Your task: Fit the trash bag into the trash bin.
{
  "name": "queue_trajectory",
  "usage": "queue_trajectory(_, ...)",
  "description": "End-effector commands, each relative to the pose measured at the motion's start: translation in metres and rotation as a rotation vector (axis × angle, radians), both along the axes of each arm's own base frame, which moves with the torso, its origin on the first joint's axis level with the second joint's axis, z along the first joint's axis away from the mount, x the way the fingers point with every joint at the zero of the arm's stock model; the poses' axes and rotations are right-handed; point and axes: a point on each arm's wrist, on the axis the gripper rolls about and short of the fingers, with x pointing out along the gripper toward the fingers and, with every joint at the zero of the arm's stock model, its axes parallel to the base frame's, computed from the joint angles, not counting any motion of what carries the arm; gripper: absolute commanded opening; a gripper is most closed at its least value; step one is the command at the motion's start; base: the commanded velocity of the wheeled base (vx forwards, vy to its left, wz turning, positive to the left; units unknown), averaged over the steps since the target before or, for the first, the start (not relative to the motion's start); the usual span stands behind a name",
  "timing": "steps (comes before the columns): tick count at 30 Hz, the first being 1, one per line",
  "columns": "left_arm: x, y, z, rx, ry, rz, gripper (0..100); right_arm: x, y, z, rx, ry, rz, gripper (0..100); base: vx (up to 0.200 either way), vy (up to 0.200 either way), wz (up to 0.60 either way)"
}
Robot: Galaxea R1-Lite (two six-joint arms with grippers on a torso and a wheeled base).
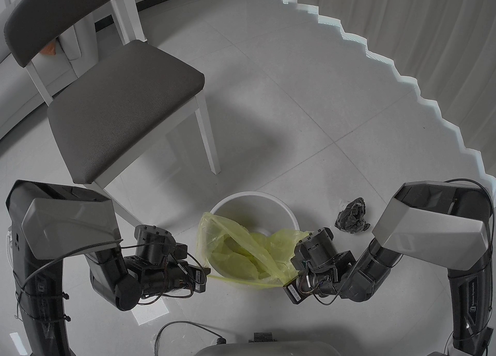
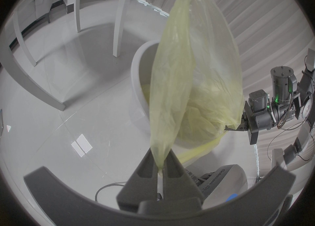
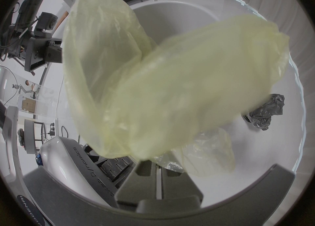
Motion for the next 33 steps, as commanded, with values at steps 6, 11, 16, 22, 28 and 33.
queue_trajectory(6, 0.012, 0.000, -0.014, 0.044, -0.005, -0.019, 0, 0.012, 0.001, -0.008, -0.011, 0.022, -0.013, 0, 0.000, 0.000, 0.00)
queue_trajectory(11, 0.017, 0.002, -0.016, 0.065, -0.025, -0.018, 0, 0.015, 0.001, -0.009, -0.011, 0.028, -0.016, 0, 0.000, 0.000, 0.00)
queue_trajectory(16, 0.018, 0.003, -0.016, 0.068, -0.027, -0.009, 0, 0.018, 0.002, -0.008, -0.006, 0.022, -0.020, 0, 0.000, 0.000, 0.00)
queue_trajectory(22, 0.018, 0.003, -0.016, 0.061, -0.025, -0.001, 0, 0.020, 0.001, -0.007, -0.004, 0.017, -0.024, 0, 0.000, 0.000, 0.00)
queue_trajectory(28, 0.019, 0.004, -0.015, 0.058, -0.030, 0.004, 0, 0.020, 0.001, -0.007, -0.003, 0.018, -0.027, 0, 0.000, 0.000, 0.00)
queue_trajectory(33, 0.019, 0.004, -0.016, 0.064, -0.029, 0.022, 0, 0.024, -0.001, -0.005, 0.001, 0.011, -0.035, 0, 0.000, 0.000, 0.00)
